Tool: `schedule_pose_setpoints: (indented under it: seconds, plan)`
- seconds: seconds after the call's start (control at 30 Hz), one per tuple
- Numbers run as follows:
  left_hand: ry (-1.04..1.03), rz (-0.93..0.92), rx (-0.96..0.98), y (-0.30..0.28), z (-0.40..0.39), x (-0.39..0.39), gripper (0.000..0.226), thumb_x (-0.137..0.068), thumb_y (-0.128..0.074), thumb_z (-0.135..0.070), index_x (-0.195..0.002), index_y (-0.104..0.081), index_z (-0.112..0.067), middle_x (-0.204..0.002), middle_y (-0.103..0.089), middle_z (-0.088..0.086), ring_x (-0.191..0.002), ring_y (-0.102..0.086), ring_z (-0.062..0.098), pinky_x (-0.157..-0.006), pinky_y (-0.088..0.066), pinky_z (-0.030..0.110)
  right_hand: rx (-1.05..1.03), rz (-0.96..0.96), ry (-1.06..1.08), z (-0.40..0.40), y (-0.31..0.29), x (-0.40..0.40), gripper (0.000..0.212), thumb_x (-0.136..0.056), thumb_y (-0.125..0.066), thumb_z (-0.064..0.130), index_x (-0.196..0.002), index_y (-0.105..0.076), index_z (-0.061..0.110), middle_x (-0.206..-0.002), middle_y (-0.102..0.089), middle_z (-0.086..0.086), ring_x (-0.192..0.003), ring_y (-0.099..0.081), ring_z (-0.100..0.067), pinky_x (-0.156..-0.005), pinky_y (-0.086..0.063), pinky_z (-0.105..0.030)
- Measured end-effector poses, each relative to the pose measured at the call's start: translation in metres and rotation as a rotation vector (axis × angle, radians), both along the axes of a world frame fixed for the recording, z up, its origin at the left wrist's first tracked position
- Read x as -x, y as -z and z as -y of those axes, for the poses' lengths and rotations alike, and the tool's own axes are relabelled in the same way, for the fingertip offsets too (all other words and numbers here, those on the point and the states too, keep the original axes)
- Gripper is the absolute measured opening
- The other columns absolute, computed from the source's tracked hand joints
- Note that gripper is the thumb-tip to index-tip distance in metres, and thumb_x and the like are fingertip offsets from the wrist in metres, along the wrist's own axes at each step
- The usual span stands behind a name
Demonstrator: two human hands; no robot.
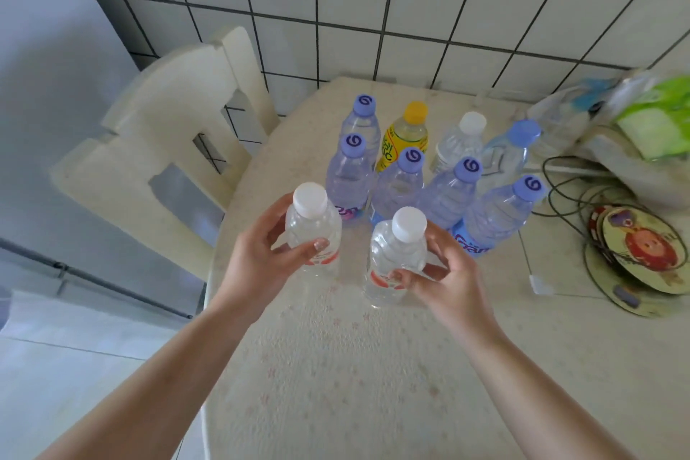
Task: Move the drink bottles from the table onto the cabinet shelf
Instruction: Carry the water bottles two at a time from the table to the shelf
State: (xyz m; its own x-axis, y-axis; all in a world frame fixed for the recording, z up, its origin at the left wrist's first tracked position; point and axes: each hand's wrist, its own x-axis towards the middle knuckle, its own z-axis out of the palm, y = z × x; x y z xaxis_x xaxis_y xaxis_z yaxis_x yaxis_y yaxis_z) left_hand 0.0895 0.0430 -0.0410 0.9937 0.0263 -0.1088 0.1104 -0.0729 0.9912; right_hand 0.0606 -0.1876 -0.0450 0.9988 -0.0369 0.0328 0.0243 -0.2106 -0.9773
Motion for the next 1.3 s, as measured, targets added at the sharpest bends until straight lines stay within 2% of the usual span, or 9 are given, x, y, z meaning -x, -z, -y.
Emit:
schedule_pose_setpoints:
  seconds: [0.1,0.2,0.37,0.47,0.7,0.83,1.03,1.13,1.3]
  plan:
    - [-0.063,0.022,-0.022,-0.013,-0.019,0.032,0.058,-0.065,-0.084,-0.012,-0.108,-0.061,-0.042,-0.095,-0.073,-0.023,-0.098,-0.066,0.002,-0.077,-0.052,0.014,-0.022,0.005,-0.043,-0.013,-0.010,0.018,0.067,-0.047,-0.083,0.058,-0.108,-0.058,0.056,-0.117,-0.066,0.011,-0.110,-0.060,-0.002,-0.081,-0.052,-0.018]
    - [-0.157,0.019,-0.027,-0.025,-0.035,0.074,0.058,-0.067,-0.082,-0.012,-0.110,-0.060,-0.044,-0.096,-0.073,-0.021,-0.099,-0.067,0.005,-0.083,-0.053,0.018,-0.041,0.007,-0.115,-0.029,-0.020,0.040,0.066,-0.046,-0.083,0.047,-0.108,-0.061,0.049,-0.112,-0.068,0.013,-0.108,-0.061,-0.003,-0.080,-0.052,-0.018]
    - [-0.301,0.014,-0.004,-0.039,-0.054,0.161,0.082,-0.047,-0.091,-0.041,-0.122,-0.063,-0.025,-0.107,-0.074,-0.004,-0.104,-0.068,0.018,-0.092,-0.054,0.039,0.001,0.017,-0.273,-0.057,-0.029,0.084,0.071,-0.048,-0.086,0.047,-0.112,-0.057,0.042,-0.114,-0.066,0.012,-0.105,-0.059,0.002,-0.078,-0.053,-0.016]
    - [-0.441,0.025,-0.038,-0.039,-0.063,0.223,0.070,-0.050,-0.092,-0.035,-0.114,-0.063,-0.039,-0.103,-0.074,-0.013,-0.103,-0.068,0.009,-0.093,-0.053,0.035,0.007,-0.013,-0.434,-0.075,-0.028,0.113,0.068,-0.055,-0.086,0.031,-0.116,-0.058,0.040,-0.116,-0.065,0.013,-0.106,-0.059,0.003,-0.081,-0.053,-0.017]
    - [-0.875,0.025,-0.065,-0.041,-0.076,0.393,0.070,-0.046,-0.086,-0.042,-0.112,-0.062,-0.046,-0.110,-0.072,-0.017,-0.108,-0.066,0.006,-0.095,-0.052,0.033,0.034,-0.037,-0.872,-0.135,-0.030,0.196,0.063,-0.055,-0.089,0.029,-0.109,-0.060,0.046,-0.112,-0.067,0.014,-0.106,-0.064,-0.008,-0.086,-0.055,-0.023]
    - [-1.107,0.025,-0.081,-0.044,-0.072,0.491,0.075,-0.045,-0.083,-0.043,-0.117,-0.061,-0.041,-0.117,-0.070,-0.007,-0.110,-0.066,0.013,-0.097,-0.050,0.040,0.016,0.005,-1.107,-0.175,-0.041,0.259,0.061,-0.050,-0.084,0.044,-0.105,-0.059,0.049,-0.108,-0.069,0.015,-0.103,-0.065,-0.009,-0.080,-0.055,-0.019]
    - [-1.402,0.033,-0.128,-0.053,-0.044,0.640,0.076,-0.053,-0.081,-0.044,-0.125,-0.061,-0.030,-0.116,-0.071,-0.005,-0.108,-0.067,0.016,-0.096,-0.051,0.045,-0.013,0.075,-1.412,-0.220,-0.053,0.380,0.080,-0.048,-0.080,0.064,-0.119,-0.057,0.036,-0.122,-0.063,0.004,-0.114,-0.060,-0.014,-0.083,-0.058,-0.033]
    - [-1.520,0.045,-0.131,-0.057,-0.024,0.721,0.077,-0.054,-0.081,-0.048,-0.126,-0.060,-0.030,-0.116,-0.071,-0.008,-0.109,-0.066,0.012,-0.095,-0.051,0.040,-0.024,0.121,-1.558,-0.233,-0.054,0.453,0.079,-0.051,-0.083,0.050,-0.123,-0.056,0.029,-0.122,-0.063,0.000,-0.114,-0.060,-0.016,-0.084,-0.058,-0.035]
    - [-1.699,0.064,-0.141,-0.070,0.024,0.859,0.069,-0.055,-0.078,-0.048,-0.121,-0.060,-0.038,-0.111,-0.071,-0.015,-0.106,-0.066,0.006,-0.082,-0.053,0.021,-0.051,0.126,-1.778,-0.236,-0.061,0.593,0.066,-0.050,-0.080,0.033,-0.110,-0.055,0.043,-0.115,-0.063,0.013,-0.107,-0.061,-0.003,-0.075,-0.055,-0.016]
